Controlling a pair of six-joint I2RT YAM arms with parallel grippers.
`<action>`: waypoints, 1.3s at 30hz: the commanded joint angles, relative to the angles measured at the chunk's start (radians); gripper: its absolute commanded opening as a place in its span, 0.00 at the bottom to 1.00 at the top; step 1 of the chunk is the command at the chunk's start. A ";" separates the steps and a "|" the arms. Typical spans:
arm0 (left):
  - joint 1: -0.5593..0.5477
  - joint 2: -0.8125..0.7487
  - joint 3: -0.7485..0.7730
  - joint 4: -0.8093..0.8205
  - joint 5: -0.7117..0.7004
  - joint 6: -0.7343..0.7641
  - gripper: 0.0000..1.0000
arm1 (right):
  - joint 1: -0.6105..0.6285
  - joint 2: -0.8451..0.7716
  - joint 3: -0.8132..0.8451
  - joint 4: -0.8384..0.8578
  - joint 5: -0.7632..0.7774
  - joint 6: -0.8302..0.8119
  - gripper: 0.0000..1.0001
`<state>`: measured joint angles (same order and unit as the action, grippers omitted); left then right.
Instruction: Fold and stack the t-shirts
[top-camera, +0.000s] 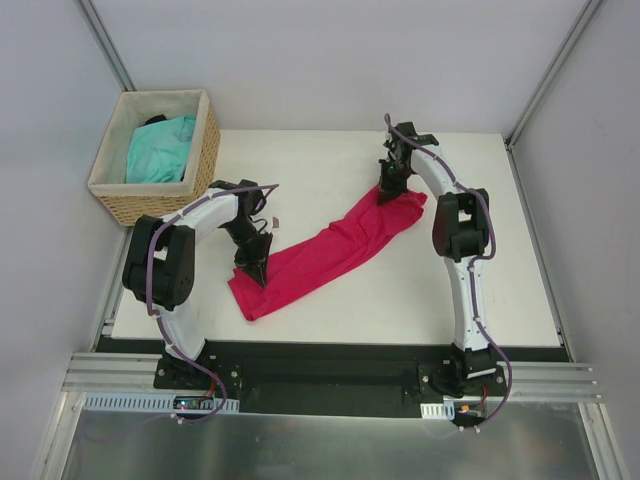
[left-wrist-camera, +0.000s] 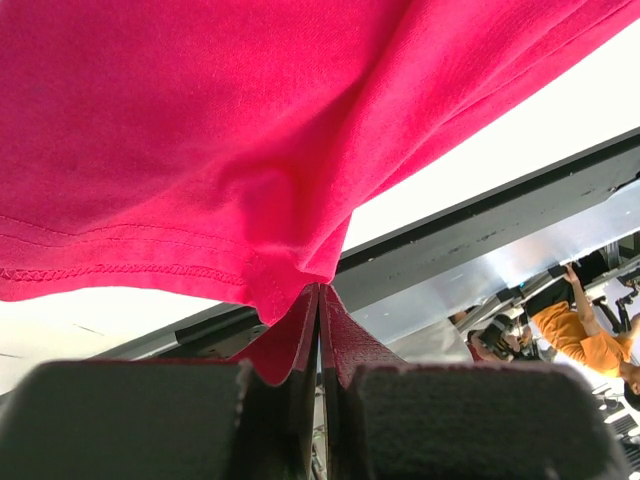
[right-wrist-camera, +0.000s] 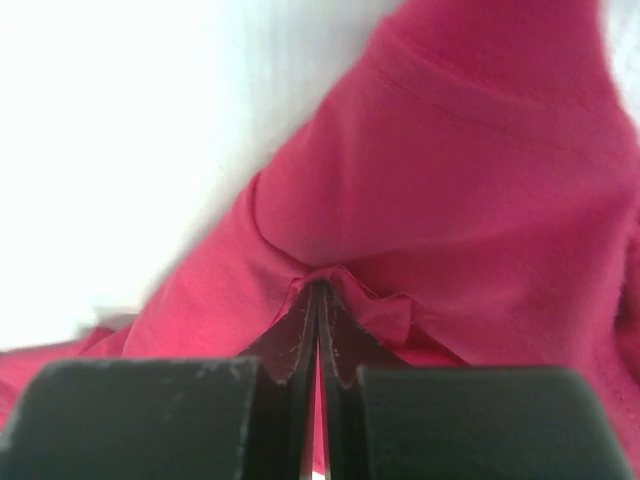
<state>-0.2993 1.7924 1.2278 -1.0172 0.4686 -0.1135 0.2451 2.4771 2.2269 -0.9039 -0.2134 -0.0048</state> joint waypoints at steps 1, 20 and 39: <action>0.005 -0.045 0.004 -0.040 0.024 0.005 0.00 | 0.031 -0.010 0.080 0.042 -0.034 -0.021 0.01; 0.006 -0.027 0.229 -0.110 -0.094 0.015 0.00 | -0.012 -0.311 -0.151 -0.083 0.330 -0.083 0.01; 0.006 -0.344 0.438 0.327 0.039 -0.072 0.00 | 0.008 -0.281 -0.268 0.120 0.016 -0.112 0.01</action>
<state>-0.2993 1.4574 1.6451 -0.7223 0.4511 -0.1650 0.2382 2.1555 1.8774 -0.7719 -0.1726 -0.0917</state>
